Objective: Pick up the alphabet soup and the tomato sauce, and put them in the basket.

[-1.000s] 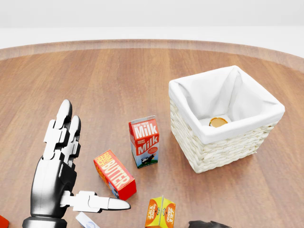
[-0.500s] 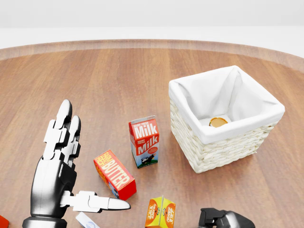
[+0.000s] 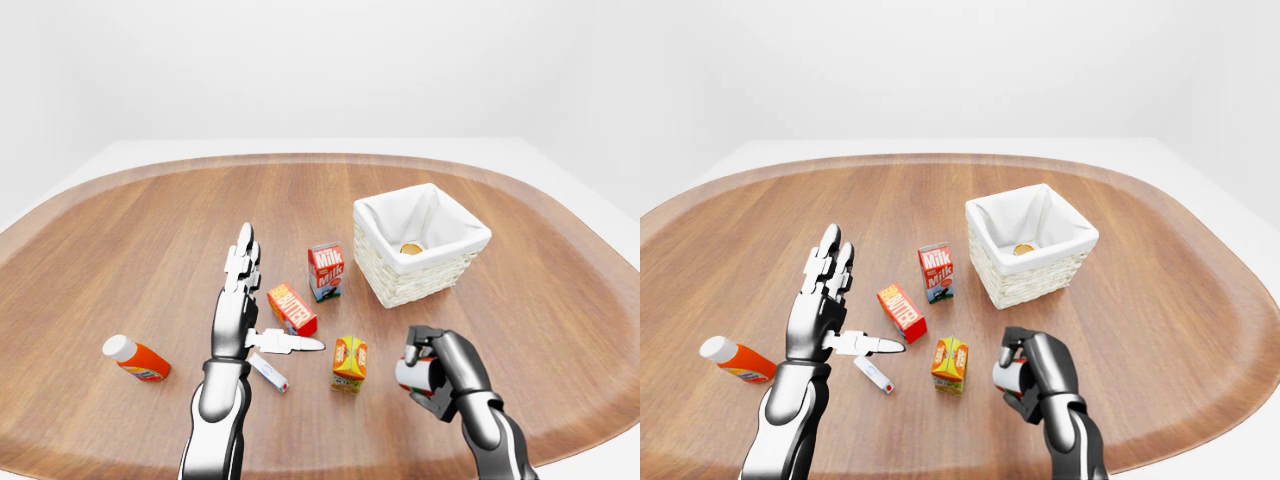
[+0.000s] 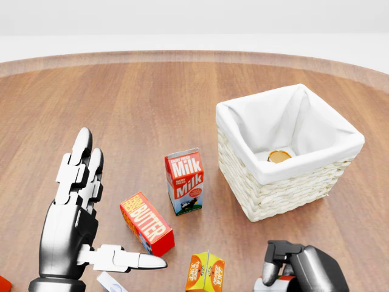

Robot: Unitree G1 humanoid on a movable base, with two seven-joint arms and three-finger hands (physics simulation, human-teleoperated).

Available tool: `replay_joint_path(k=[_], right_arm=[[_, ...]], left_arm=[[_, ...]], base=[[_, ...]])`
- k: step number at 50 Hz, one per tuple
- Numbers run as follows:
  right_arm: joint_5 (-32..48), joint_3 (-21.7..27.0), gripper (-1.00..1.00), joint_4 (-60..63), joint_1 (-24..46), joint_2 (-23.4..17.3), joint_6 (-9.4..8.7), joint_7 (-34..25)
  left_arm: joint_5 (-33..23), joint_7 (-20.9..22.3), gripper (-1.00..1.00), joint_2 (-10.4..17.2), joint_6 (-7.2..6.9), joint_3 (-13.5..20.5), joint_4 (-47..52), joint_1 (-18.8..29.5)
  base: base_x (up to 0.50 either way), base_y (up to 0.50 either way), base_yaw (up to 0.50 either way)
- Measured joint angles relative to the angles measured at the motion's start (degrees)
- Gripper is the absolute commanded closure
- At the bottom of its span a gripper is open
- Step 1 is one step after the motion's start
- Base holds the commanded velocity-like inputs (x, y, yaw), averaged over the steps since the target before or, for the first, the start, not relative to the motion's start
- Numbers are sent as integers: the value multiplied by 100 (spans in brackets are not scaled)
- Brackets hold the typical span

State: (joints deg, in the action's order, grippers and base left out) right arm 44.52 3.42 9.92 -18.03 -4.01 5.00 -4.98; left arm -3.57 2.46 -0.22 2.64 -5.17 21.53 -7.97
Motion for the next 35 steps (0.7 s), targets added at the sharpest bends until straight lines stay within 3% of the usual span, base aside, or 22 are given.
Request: replay_joint_path(k=[35], right_arm=[[-437,351,100,964,665,58,0,-630]], left_arm=[[-1,2,-100,0,2,0,-1,0]], base=[[0,0,0]])
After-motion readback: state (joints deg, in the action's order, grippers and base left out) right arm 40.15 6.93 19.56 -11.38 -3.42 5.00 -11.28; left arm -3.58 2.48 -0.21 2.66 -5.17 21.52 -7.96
